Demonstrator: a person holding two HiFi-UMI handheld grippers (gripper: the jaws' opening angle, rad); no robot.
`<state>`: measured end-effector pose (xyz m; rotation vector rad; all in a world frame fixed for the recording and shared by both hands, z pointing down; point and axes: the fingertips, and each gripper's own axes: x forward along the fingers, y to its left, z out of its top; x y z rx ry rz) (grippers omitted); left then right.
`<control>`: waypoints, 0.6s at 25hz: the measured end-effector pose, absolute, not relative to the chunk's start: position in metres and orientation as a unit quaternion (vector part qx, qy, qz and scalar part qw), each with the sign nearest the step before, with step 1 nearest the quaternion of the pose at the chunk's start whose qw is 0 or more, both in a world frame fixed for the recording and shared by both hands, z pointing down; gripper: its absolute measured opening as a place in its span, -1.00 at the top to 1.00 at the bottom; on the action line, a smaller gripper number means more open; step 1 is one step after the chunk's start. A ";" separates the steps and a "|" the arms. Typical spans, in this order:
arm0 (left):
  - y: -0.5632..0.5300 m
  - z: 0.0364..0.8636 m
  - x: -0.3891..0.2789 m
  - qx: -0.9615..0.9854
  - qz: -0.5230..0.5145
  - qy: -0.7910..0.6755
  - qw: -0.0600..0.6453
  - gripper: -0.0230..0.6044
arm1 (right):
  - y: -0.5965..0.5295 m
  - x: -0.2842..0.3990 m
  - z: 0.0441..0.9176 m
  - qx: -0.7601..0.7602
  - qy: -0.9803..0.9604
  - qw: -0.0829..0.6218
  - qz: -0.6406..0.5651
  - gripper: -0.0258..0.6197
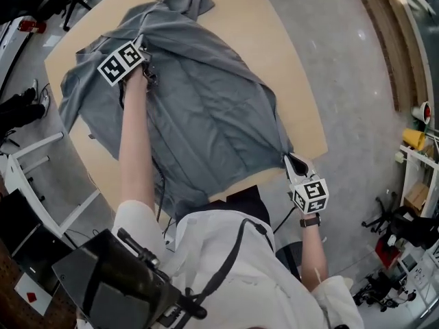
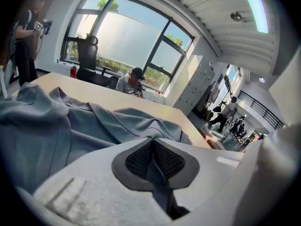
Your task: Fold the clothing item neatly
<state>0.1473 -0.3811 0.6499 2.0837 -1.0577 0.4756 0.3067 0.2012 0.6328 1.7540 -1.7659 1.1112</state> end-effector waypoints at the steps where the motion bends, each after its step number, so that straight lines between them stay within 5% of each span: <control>1: -0.387 0.644 0.136 0.811 0.182 -0.416 0.368 0.89 | 0.202 0.294 0.616 0.610 -0.663 0.199 0.387 0.86; 15: -0.508 0.603 0.046 0.820 0.284 -0.425 0.258 0.89 | 0.197 0.053 0.540 0.232 -0.883 0.063 0.403 0.87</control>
